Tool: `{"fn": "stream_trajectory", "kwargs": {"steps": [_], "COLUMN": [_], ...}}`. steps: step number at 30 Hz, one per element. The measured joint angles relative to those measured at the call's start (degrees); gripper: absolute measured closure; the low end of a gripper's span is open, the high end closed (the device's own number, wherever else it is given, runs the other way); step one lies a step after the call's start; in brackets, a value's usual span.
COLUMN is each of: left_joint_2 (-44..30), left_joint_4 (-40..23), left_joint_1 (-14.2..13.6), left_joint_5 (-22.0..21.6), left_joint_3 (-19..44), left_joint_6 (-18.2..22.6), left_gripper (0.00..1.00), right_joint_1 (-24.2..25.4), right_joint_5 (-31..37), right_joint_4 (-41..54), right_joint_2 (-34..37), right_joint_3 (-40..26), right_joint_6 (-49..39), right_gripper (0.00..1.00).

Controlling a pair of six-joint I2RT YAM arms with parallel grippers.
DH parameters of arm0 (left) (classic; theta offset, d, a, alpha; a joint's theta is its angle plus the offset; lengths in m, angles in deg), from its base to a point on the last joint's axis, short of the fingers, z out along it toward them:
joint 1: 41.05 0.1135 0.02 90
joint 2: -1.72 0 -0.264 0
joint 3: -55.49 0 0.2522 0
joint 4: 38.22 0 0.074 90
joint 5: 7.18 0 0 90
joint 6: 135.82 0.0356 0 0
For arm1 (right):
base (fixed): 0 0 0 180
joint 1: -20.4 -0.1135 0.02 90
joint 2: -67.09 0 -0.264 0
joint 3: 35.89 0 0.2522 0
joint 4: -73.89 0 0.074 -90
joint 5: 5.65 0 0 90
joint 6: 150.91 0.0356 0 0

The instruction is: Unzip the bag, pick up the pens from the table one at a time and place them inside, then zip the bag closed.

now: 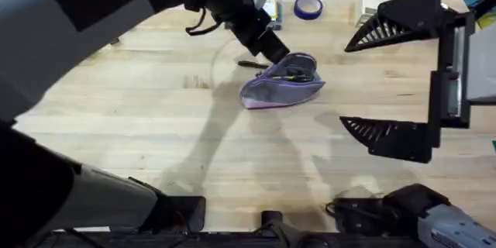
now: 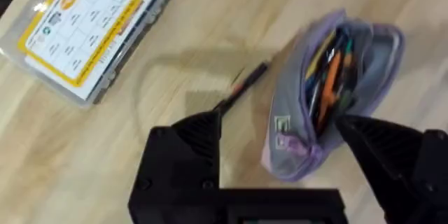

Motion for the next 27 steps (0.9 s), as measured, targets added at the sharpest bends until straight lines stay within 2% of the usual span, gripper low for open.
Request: {"fn": "stream_trajectory", "kwargs": {"steps": [7,13,20,23,27], "left_joint_2": [0.0,0.0,0.0,-0.05,-1.14], "left_joint_4": [0.04,4.01,3.51,3.31,3.36], "left_joint_1": [3.96,6.6,6.88,6.88,6.96], "left_joint_5": [2.43,2.47,2.04,2.05,2.1], "left_joint_3": [0.0,0.0,0.0,0.0,0.02], "left_joint_6": [11.96,17.06,20.19,24.54,32.29], "left_gripper": [0.007,0.007,0.007,0.007,0.008], "right_joint_1": [0.0,0.0,0.0,0.0,0.0], "right_joint_5": [0.0,0.01,0.01,0.01,0.01], "right_joint_4": [0.0,0.0,-0.02,-0.02,0.0], "right_joint_2": [-0.01,-0.01,-0.01,-0.01,-0.01], "right_joint_3": [0.0,0.0,0.0,0.0,0.0], "right_joint_6": [-0.01,-0.01,0.0,-0.01,0.0], "right_gripper": [0.004,0.005,0.005,0.004,0.004]}}
